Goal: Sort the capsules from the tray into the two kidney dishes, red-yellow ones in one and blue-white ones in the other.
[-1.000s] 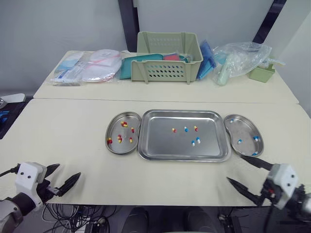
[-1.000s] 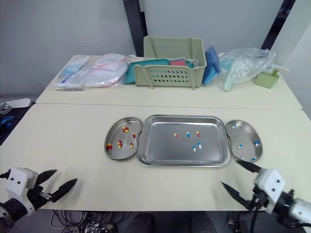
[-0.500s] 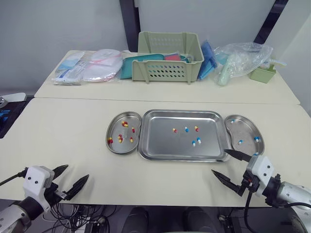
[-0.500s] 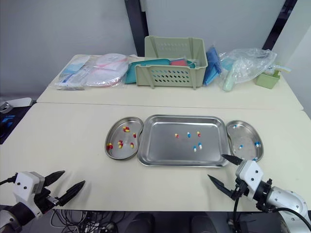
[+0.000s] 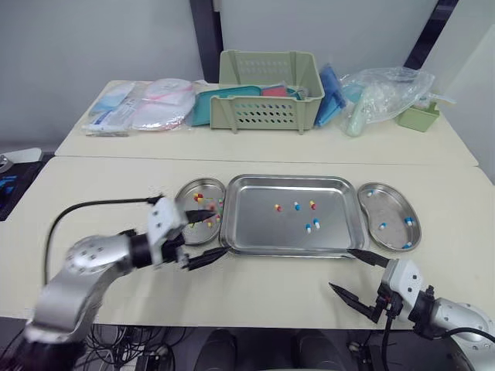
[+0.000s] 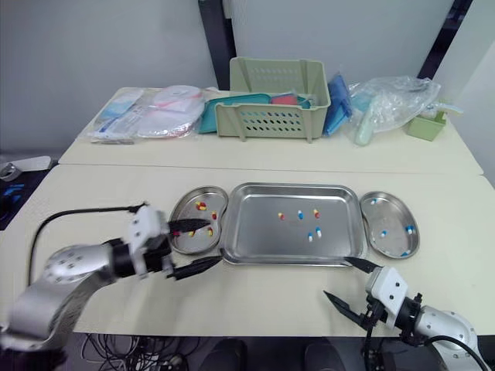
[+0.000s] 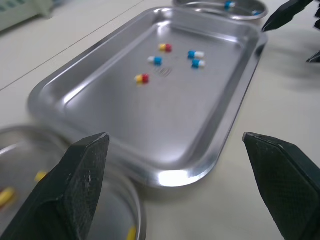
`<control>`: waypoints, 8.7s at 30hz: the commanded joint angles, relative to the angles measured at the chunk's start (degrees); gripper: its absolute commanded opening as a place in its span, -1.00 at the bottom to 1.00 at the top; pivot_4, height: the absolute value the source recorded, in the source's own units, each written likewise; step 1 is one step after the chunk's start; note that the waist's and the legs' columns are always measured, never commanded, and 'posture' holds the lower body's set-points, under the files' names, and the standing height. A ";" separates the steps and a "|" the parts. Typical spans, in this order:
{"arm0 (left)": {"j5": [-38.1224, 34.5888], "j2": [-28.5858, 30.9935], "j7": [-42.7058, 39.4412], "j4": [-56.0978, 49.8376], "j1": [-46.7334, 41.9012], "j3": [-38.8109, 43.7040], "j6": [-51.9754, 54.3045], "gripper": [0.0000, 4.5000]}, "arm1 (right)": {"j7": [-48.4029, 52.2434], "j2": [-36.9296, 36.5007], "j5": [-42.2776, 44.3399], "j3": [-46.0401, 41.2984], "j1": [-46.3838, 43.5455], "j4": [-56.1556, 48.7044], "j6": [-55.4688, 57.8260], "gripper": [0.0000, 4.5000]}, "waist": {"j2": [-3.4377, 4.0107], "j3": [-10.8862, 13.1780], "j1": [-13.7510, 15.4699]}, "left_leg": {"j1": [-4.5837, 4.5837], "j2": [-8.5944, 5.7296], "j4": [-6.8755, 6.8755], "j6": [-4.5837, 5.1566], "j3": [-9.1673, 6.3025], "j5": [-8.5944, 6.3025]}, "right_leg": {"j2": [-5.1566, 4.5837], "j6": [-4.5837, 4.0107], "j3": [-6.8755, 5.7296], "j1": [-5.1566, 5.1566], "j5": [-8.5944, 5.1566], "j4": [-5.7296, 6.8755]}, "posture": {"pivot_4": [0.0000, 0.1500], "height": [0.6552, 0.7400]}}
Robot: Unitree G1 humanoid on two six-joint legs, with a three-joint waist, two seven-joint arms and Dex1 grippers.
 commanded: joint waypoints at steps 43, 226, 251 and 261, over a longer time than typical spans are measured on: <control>20.72 -30.22 19.33 34.12 -26.78 -19.48 10.65 -0.34 | -10.84 2.66 -1.17 3.24 5.26 -10.96 4.46 1.00 | 0.02 -0.07 0.12 | -0.06 -0.06 0.08 -0.01 -0.04 0.01 | -0.01 0.02 -0.01 0.01 0.00 -0.02 | 1.00 1.00; -3.50 -5.20 -3.01 -7.40 21.28 0.99 -17.72 1.00 | -34.36 8.11 0.38 20.02 -38.69 -9.15 68.81 0.11 | 0.21 -0.04 -0.07 | -0.19 0.01 -0.07 0.06 -0.02 -0.04 | 0.00 -0.02 0.03 -0.29 -0.01 -0.03 | 1.00 1.00; -4.34 -5.06 -6.14 -6.20 20.51 0.03 -18.94 1.00 | -25.44 1.67 1.02 19.28 -39.76 -15.21 64.88 -1.00 | 0.25 0.00 -0.05 | -0.23 0.00 -0.07 0.06 -0.03 -0.04 | 0.00 -0.02 0.03 -0.31 -0.01 -0.04 | 1.00 1.00; -6.36 -6.89 -13.59 -3.41 16.65 -1.60 -23.19 1.00 | -18.15 -3.35 13.07 -9.42 -33.52 -26.41 76.07 -1.00 | 0.26 0.03 0.19 | -0.31 -0.01 -0.07 0.07 -0.02 -0.04 | -0.01 -0.02 0.01 -0.31 -0.01 -0.09 | 1.00 1.00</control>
